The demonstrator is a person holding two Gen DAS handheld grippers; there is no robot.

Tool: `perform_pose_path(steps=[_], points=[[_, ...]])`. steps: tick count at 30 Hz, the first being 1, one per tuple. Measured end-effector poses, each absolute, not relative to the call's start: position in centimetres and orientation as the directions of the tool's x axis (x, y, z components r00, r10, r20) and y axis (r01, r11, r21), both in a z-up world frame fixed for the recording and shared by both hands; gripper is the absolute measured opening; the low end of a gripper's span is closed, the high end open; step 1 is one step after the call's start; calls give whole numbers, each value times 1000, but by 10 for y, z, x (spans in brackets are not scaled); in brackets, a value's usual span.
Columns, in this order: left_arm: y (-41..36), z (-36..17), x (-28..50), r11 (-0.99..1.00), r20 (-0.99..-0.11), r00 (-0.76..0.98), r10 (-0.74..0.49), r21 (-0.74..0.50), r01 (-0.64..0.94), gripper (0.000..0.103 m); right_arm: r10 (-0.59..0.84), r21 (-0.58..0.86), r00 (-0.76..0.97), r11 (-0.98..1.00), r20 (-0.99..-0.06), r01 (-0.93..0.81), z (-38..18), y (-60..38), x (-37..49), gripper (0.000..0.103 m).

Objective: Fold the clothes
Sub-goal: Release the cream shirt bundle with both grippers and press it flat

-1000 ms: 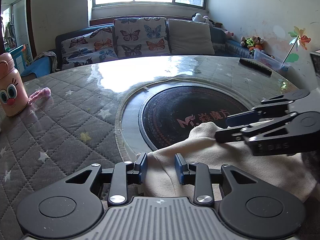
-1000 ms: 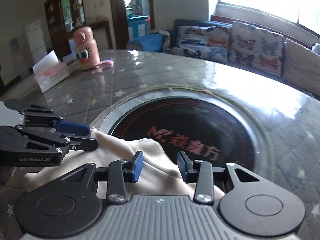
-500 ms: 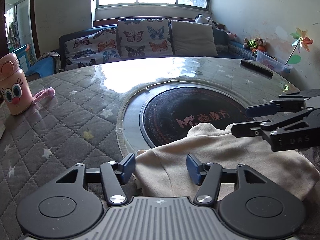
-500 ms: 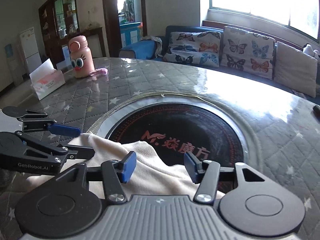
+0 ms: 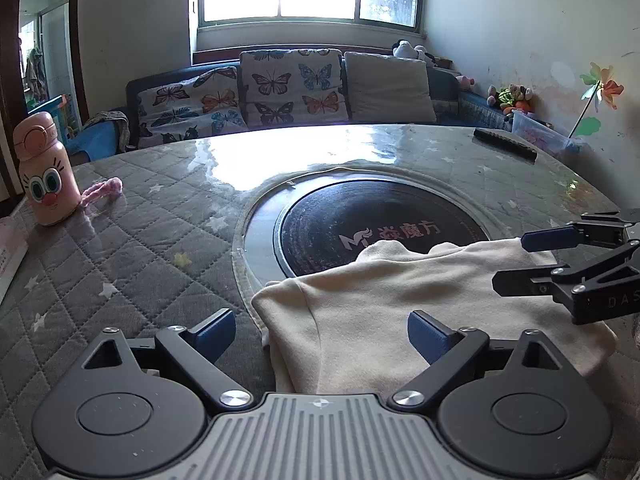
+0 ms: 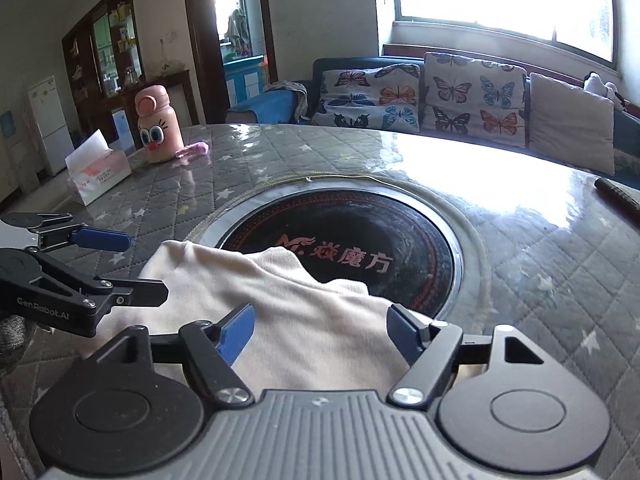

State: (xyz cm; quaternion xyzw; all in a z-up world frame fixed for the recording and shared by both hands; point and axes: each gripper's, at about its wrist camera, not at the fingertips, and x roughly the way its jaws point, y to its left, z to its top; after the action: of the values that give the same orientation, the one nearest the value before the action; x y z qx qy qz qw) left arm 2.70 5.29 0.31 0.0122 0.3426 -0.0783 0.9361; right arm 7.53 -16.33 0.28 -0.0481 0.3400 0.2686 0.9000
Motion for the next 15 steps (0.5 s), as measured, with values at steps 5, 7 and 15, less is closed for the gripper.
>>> perform_pose_path(steps=[5,7,15], points=[[53,5,15,989,-633,763,-130,-31,142,103,456,103,633,852,-626,-513,4,-170,59,83],[54,6,10,990,-629,767,-125,-32,135,103,458,103,638,853,-620,-511,4,-171,53,86],[61,15,-7,994,-590,801,-103,-38,100,103,464,108,657,856,-594,-506,5,-174,34,98]])
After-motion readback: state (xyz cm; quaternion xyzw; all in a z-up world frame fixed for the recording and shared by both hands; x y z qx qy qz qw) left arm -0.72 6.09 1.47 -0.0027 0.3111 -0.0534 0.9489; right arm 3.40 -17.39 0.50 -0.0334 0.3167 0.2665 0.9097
